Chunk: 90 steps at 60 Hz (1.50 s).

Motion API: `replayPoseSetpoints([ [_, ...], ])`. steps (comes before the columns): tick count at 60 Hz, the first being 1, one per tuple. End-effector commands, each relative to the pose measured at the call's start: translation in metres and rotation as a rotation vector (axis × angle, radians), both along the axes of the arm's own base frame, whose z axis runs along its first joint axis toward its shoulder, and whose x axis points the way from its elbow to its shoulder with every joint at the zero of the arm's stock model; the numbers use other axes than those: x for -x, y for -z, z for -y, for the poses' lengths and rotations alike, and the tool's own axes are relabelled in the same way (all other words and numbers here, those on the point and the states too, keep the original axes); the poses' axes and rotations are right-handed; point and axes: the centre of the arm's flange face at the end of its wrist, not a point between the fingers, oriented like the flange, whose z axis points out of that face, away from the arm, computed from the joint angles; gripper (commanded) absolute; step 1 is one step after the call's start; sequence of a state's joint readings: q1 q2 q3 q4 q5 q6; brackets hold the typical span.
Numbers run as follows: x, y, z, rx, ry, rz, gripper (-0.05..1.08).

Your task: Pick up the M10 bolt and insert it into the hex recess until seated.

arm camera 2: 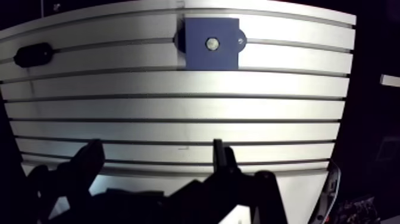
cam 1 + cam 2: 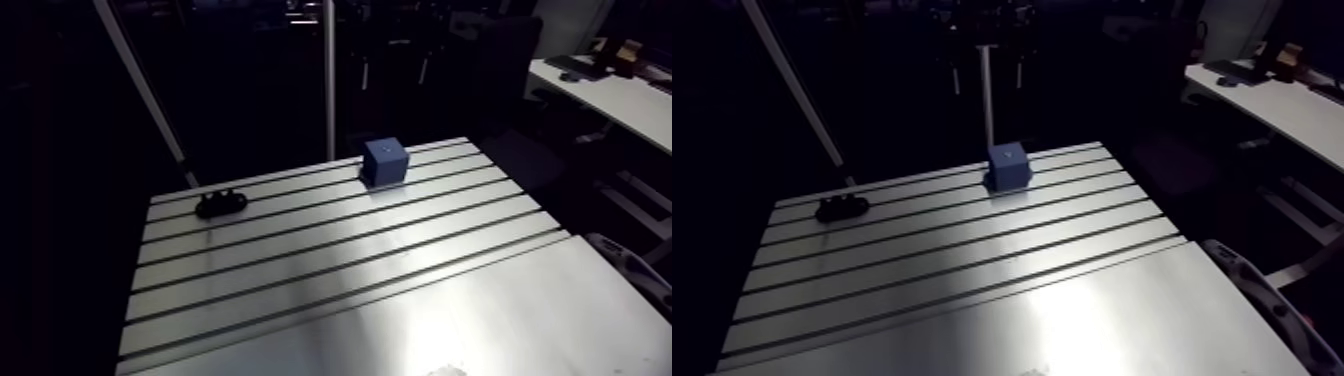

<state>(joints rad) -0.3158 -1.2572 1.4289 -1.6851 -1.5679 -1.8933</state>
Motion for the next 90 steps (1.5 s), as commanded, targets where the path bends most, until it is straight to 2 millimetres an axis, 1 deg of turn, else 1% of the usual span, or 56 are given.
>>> replayPoseSetpoints([
  [1, -0.04, -0.039, 0.061, -0.006, -0.013, 0.012, 0.0],
  [4, -0.04, -0.042, 0.066, -0.006, -0.02, 0.01, 0.0],
  [9, -0.041, -0.044, 0.068, -0.006, -0.022, 0.008, 0.0],
  [17, -0.05, -0.055, 0.075, -0.009, -0.012, -0.006, 0.0],
  [20, -0.053, -0.056, 0.077, -0.009, -0.011, -0.008, 0.0],
  [30, -0.062, -0.073, 0.079, -0.015, -0.011, -0.038, 0.0],
  [32, -0.067, -0.08, 0.081, -0.013, -0.012, -0.036, 0.0],
  [37, -0.072, -0.082, 0.083, -0.005, -0.011, -0.02, 0.0],
  [44, -0.082, -0.089, 0.093, -0.003, -0.022, -0.022, 0.0],
  [50, -0.086, -0.094, 0.097, -0.004, -0.028, -0.02, 0.0],
  [53, -0.088, -0.102, 0.097, -0.009, -0.028, -0.031, 0.0],
  [59, -0.089, -0.112, 0.097, -0.011, -0.028, -0.032, 0.0],
  [66, -0.091, -0.113, 0.099, -0.006, -0.03, -0.029, 0.0],
  [71, -0.096, -0.119, 0.103, -0.008, -0.037, -0.04, 0.0],
  [90, -0.097, -0.118, 0.103, -0.008, -0.037, -0.037, 0.0],
])
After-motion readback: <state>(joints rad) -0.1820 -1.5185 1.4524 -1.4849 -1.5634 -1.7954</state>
